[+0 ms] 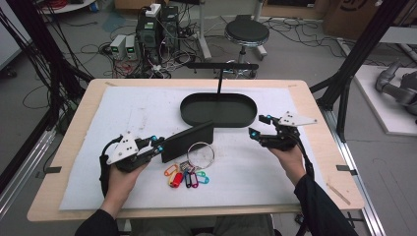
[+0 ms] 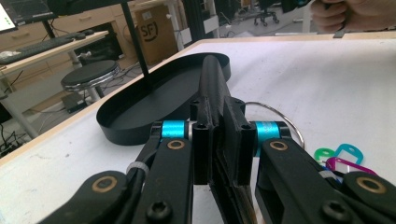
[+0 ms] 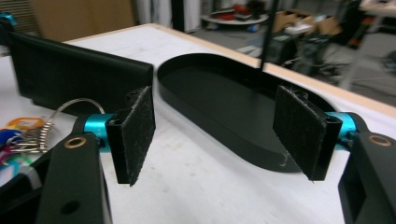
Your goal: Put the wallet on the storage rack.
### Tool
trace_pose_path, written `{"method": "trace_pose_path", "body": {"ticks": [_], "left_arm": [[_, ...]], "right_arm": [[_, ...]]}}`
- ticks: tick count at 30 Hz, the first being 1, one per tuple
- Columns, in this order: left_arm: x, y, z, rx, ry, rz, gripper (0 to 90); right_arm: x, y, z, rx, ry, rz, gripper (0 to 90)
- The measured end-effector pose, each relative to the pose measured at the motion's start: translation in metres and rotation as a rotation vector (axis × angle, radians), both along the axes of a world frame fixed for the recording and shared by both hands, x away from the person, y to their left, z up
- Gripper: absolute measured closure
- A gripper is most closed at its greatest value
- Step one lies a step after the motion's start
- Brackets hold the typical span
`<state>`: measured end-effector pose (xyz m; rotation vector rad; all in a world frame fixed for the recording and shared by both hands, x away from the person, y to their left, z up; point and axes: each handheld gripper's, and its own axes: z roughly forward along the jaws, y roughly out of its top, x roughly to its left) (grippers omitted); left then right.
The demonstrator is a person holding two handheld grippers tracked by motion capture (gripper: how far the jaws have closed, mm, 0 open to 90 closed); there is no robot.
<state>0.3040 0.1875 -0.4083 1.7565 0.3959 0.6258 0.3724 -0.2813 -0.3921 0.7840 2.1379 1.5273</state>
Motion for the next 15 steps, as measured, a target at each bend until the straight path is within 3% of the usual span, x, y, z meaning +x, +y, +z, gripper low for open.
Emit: {"method": "trace_pose_path", "body": {"ticks": [5, 6, 15], "left_arm": [[0.001, 0.0, 0.001, 0.003, -0.002, 0.002, 81.9], [0.001, 0.0, 0.001, 0.0, -0.001, 0.001, 81.9], [0.002, 0.001, 0.001, 0.011, -0.009, 0.001, 81.9]], "right_arm": [[0.017, 0.022, -0.004, -0.022, 0.032, 0.059, 32.1], [0.023, 0.037, -0.006, -0.034, 0.035, 0.094, 36.7], [0.045, 0.086, -0.017, -0.108, 0.093, 0.242, 40.6]]}}
